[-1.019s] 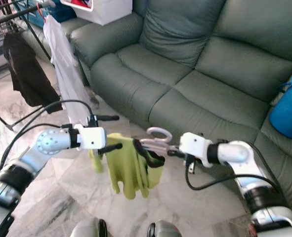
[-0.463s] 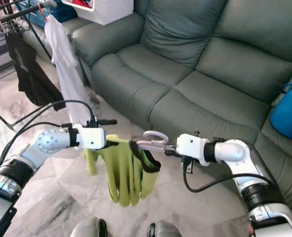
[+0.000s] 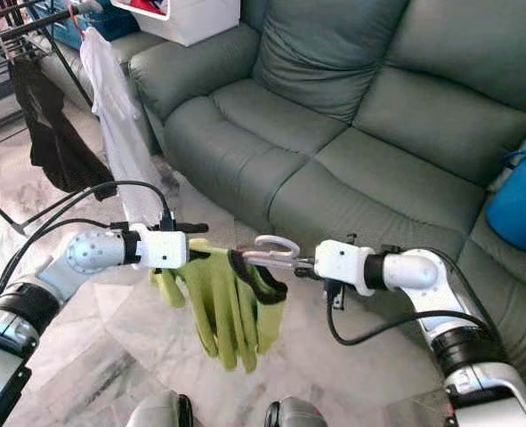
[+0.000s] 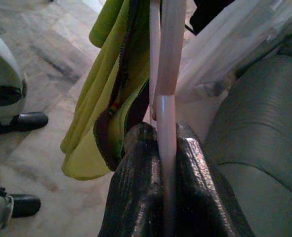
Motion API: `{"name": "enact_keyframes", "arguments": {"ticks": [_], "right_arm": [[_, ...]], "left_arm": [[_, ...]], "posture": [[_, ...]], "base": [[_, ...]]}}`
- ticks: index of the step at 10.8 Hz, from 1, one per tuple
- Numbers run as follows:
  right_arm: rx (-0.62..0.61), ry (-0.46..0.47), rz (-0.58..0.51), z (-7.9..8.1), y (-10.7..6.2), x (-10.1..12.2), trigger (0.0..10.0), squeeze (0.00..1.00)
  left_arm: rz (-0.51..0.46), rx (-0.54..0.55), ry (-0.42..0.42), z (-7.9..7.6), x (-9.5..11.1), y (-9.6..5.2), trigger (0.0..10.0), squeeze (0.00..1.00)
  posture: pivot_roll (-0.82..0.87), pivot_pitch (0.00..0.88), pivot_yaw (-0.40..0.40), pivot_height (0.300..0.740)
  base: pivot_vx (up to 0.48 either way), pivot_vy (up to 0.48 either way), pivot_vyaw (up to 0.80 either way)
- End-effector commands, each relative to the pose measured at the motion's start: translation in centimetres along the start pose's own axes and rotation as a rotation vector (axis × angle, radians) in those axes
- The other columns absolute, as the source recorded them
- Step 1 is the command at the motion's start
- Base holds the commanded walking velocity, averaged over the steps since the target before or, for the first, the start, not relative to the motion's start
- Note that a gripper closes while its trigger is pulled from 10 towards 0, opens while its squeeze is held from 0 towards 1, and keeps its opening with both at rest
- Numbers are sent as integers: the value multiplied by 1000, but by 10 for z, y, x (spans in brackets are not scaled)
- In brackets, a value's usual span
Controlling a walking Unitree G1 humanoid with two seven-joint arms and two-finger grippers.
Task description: Hang hanger
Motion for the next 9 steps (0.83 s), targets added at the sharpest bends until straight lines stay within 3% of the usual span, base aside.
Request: {"name": "enact_keyframes", "arguments": {"ticks": [1, 9], "right_arm": [[-10, -35, -19, -6, 2, 7, 10000, 0], [-25, -42, -23, -5, 8, 7, 10000, 0]], "left_arm": [[6, -18, 14, 0, -1, -1, 0, 0], [50, -114, -22, -15, -11, -2, 0, 0]], "posture": [[-106, 51, -30, 740], [-108, 54, -28, 740]], "base": [[0, 0, 0], [0, 0, 0]]}}
Point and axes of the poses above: a point about 5 cm out from each wrist's last joint towards the gripper, its own y axis pointing out of the wrist towards the gripper, its own x axis along the axis of the wrist's last joint, z = x × y, the point moved 5 cm from there along y, pointing out of the wrist towards the gripper, and after that the axes turned 3 degrees about -y, right-handed, at the moved point
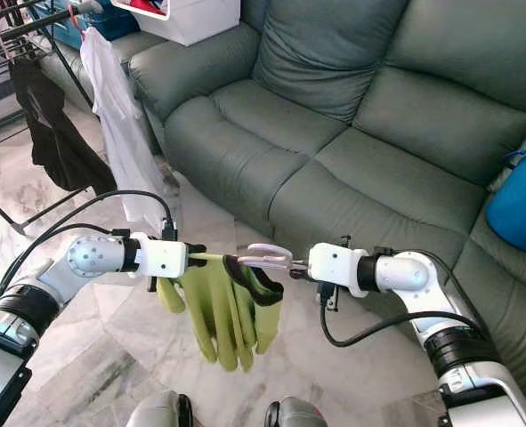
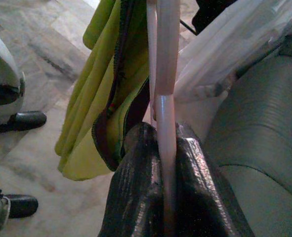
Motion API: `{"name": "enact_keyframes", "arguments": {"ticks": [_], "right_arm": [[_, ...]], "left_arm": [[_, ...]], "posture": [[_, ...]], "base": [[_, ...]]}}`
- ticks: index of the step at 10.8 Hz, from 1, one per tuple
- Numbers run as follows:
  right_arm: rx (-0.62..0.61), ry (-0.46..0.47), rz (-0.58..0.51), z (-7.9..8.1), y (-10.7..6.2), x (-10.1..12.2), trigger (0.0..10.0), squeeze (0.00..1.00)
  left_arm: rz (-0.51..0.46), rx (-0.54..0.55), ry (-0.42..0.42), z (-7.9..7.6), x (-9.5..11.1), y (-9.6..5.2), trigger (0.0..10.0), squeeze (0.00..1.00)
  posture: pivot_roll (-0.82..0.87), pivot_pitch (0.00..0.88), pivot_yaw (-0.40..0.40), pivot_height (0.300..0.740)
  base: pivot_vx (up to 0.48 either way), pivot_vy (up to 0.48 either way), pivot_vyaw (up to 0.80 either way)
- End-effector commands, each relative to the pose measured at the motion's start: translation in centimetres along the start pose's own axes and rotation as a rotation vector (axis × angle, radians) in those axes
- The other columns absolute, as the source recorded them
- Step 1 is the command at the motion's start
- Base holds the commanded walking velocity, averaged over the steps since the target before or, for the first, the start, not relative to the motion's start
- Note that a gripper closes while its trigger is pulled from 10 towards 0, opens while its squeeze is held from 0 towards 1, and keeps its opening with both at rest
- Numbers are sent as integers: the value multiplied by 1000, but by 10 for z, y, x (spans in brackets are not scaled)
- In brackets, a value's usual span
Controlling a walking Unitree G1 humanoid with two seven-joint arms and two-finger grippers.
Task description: Hang hanger
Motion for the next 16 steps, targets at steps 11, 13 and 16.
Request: {"name": "enact_keyframes", "arguments": {"ticks": [11, 13, 16], "right_arm": [[-606, 23, -353, -131, -39, 96, 10000, 1000], [-789, 145, -323, -122, -44, 71, 10000, 1000], [-591, 406, -322, -59, 0, 47, 10000, 1000]], "left_arm": [[188, 295, -404, 12, -55, -15, 0, 0], [199, 514, -623, 31, -69, -25, 0, 0], [-16, 492, -654, 59, -34, -22, 0, 0]], "posture": [[-118, 62, -37, 740], [-114, 85, -44, 740], [-109, 90, -34, 740]], "base": [[0, 0, 0], [0, 0, 0], [0, 0, 0]]}}
Point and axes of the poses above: a point about 5 cm out from each wrist's last joint towards the gripper, its own y axis pointing out of the wrist towards the gripper, its own x axis along the axis of the wrist's last joint, z = x × y, the point moved 5 cm from there along y, pointing out of the wrist towards the gripper, and after that the axes turned 3 degrees about -y, right-handed, at the moved point
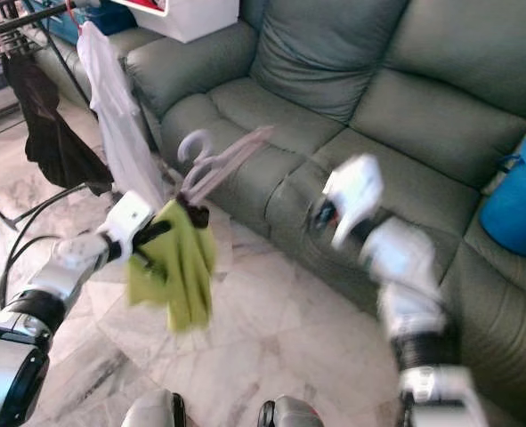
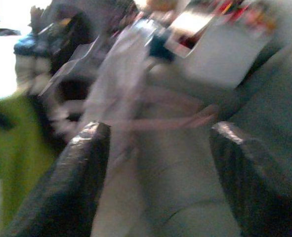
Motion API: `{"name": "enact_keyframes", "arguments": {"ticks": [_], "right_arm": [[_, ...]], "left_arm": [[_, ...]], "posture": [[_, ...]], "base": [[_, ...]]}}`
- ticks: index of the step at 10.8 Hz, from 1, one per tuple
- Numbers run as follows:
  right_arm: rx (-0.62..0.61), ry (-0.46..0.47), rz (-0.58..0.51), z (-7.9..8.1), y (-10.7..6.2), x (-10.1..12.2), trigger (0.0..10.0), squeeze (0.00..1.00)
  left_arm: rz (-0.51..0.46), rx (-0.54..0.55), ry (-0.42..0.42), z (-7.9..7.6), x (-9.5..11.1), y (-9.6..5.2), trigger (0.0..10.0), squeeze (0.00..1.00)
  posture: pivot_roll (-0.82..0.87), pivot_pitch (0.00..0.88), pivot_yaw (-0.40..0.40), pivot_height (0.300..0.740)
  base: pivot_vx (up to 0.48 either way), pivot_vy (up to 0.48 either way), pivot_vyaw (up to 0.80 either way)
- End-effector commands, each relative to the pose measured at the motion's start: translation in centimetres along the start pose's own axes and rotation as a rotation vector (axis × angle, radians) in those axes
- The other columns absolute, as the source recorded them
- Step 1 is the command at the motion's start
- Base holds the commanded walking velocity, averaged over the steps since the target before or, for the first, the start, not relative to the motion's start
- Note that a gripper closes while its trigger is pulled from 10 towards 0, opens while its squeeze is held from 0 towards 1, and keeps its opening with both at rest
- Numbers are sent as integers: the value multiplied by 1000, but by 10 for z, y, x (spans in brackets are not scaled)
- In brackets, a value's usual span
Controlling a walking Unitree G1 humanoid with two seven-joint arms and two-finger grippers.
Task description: Hang hanger
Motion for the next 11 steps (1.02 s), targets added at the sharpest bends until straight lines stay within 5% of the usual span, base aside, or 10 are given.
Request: {"name": "enact_keyframes", "arguments": {"ticks": [1, 3, 5, 6, 8, 11], "right_arm": [[47, 30, 10, 12, 1, -5, 10000, 1000], [86, 128, 16, 25, 3, -9, 10000, 1000], [118, 171, 60, 32, -3, -19, 10000, 922], [101, 183, 96, 30, -9, -28, 10000, 165], [92, 205, 118, 29, -14, -35, 10000, 0], [95, 225, 83, 26, -8, -26, 10000, 0]], "left_arm": [[-124, -85, 88, -4, 38, 2, 0, 0], [-203, -274, 179, -24, 66, -7, 0, 0], [-212, -330, 278, -27, 79, -11, 0, 0], [-215, -355, 355, -25, 89, -13, 0, 0], [-239, -361, 410, -18, 108, -18, 0, 0], [-282, -425, 419, -30, 124, -25, 0, 0]], "posture": [[-99, 88, -29, 740], [-79, 89, -19, 740], [-80, 85, -17, 740], [-80, 81, -13, 740], [-79, 76, -8, 740], [-77, 69, -12, 740]], "base": [[0, 0, 0], [0, 0, 0], [0, 0, 0], [0, 0, 0], [0, 0, 0], [0, 0, 0]]}}
Point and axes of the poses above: a point about 5 cm out from each wrist's last joint towards the gripper, its own y axis pointing out of the wrist towards the gripper, its own x axis along the axis of the wrist's last joint, z = x × y, the point moved 5 cm from there along y, pointing out of the wrist towards the gripper, and after that the axes turned 3 degrees about -y, right-handed, at the moved point
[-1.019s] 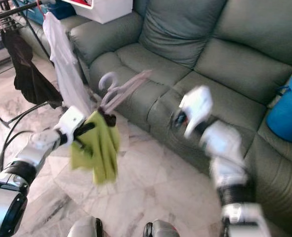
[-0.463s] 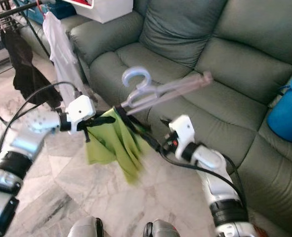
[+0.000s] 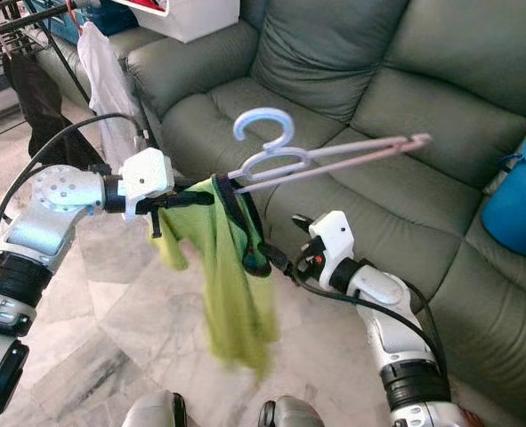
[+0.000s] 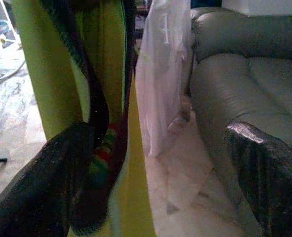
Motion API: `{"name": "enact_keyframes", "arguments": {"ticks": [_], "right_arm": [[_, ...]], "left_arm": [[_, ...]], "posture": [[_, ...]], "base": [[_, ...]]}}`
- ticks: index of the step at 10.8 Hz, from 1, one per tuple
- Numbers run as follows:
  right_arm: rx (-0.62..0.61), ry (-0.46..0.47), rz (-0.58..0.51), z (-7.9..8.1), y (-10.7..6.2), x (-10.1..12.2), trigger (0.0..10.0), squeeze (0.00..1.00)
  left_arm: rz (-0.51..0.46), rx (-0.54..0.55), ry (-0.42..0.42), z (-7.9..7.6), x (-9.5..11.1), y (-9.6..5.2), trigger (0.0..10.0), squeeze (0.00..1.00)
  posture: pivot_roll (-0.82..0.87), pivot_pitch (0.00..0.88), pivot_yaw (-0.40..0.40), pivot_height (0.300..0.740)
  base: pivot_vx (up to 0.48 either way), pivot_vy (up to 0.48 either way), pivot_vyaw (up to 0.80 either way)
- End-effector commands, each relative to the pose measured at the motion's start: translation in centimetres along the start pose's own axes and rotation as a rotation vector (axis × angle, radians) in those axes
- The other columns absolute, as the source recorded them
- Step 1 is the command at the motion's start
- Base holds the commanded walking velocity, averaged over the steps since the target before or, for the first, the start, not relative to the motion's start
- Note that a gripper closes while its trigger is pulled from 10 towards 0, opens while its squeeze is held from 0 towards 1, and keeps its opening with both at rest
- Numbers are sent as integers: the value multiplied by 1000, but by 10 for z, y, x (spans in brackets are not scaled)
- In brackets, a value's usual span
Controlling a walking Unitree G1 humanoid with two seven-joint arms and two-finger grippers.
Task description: Hang hanger
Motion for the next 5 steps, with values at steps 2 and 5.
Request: {"name": "enact_keyframes", "arguments": {"ticks": [2, 5], "right_arm": [[-77, 8, -70, -20, 6, 18, 10000, 0], [-74, -6, -73, -23, 16, 22, 10000, 0]], "left_arm": [[-85, -38, 24, -6, 29, 3, 0, 0], [-151, -96, 39, -20, 54, 8, 0, 0]], "posture": [[-76, 66, -16, 740], [-74, 65, -19, 740]], "base": [[0, 0, 0], [0, 0, 0]]}}
Point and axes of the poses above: a point about 5 cm out from each wrist's last joint towards the gripper, its own y axis pointing out of the wrist towards the gripper, its own x axis along the axis of the wrist's last joint, z = x × y, the point moved 5 cm from there along y, pointing out of the wrist towards the gripper, and after that the axes turned 3 degrees about -y, right-handed, at the moved point
